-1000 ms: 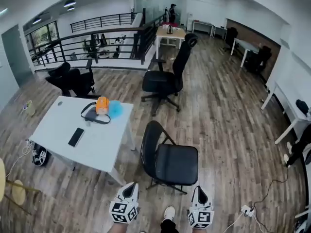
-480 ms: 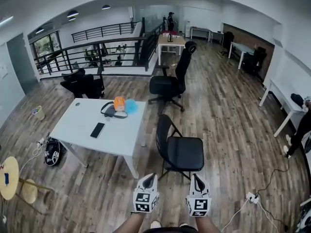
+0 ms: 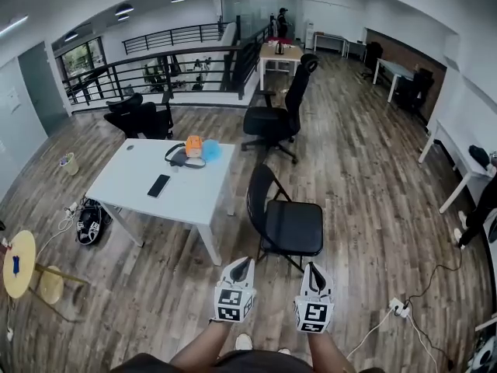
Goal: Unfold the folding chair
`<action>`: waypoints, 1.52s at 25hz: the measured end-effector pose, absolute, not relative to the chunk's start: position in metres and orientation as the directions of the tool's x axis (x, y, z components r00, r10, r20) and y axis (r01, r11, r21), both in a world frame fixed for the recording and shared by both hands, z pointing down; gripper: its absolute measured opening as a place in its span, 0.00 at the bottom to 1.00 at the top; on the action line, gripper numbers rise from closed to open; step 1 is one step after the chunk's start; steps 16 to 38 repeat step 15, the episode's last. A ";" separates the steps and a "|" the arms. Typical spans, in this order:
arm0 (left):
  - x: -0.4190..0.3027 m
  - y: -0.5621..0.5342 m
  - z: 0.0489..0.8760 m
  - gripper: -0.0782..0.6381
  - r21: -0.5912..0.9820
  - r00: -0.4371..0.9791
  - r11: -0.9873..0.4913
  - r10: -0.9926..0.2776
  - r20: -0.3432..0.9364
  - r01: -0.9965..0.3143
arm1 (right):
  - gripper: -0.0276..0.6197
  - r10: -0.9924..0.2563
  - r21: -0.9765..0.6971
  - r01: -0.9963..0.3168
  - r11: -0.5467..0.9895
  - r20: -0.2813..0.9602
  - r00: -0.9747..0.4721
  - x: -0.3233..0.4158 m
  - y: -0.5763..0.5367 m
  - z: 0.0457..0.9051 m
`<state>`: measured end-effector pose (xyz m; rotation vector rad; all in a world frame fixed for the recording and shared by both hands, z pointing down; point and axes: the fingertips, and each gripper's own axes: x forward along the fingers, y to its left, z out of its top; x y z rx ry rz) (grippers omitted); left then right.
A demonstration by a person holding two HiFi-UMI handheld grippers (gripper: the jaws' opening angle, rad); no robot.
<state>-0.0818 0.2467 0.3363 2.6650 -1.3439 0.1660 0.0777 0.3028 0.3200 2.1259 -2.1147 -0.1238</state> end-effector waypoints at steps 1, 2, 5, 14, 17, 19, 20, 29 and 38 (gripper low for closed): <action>-0.079 0.251 0.338 0.12 0.089 0.592 -0.586 -0.787 0.173 -0.805 | 0.06 -0.999 0.158 -0.988 -0.002 0.044 0.009 0.081 0.307 0.321; -0.075 0.256 0.340 0.12 0.094 0.595 -0.588 -0.784 0.178 -0.803 | 0.06 -0.999 0.160 -0.987 0.001 0.046 0.006 0.083 0.311 0.322; -0.065 0.268 0.339 0.12 0.094 0.610 -0.604 -0.771 0.185 -0.792 | 0.06 -0.999 0.165 -0.986 0.017 0.042 -0.010 0.085 0.320 0.321; -0.056 0.281 0.341 0.12 0.094 0.596 -0.589 -0.781 0.186 -0.802 | 0.06 -0.998 0.172 -0.983 0.062 0.029 -0.058 0.081 0.331 0.319; -0.055 0.281 0.341 0.12 0.094 0.594 -0.588 -0.783 0.184 -0.803 | 0.06 -0.998 0.173 -0.983 0.063 0.025 -0.059 0.082 0.331 0.318; -0.055 0.281 0.341 0.12 0.094 0.594 -0.588 -0.783 0.184 -0.803 | 0.06 -0.998 0.173 -0.983 0.063 0.025 -0.059 0.082 0.331 0.318; -0.055 0.281 0.341 0.12 0.094 0.594 -0.588 -0.783 0.184 -0.803 | 0.06 -0.998 0.173 -0.983 0.063 0.025 -0.059 0.082 0.331 0.318; -0.055 0.281 0.341 0.12 0.094 0.594 -0.588 -0.783 0.184 -0.803 | 0.06 -0.998 0.173 -0.983 0.063 0.025 -0.059 0.082 0.331 0.318; -0.055 0.281 0.341 0.12 0.094 0.594 -0.588 -0.783 0.184 -0.803 | 0.06 -0.998 0.173 -0.983 0.063 0.025 -0.059 0.082 0.331 0.318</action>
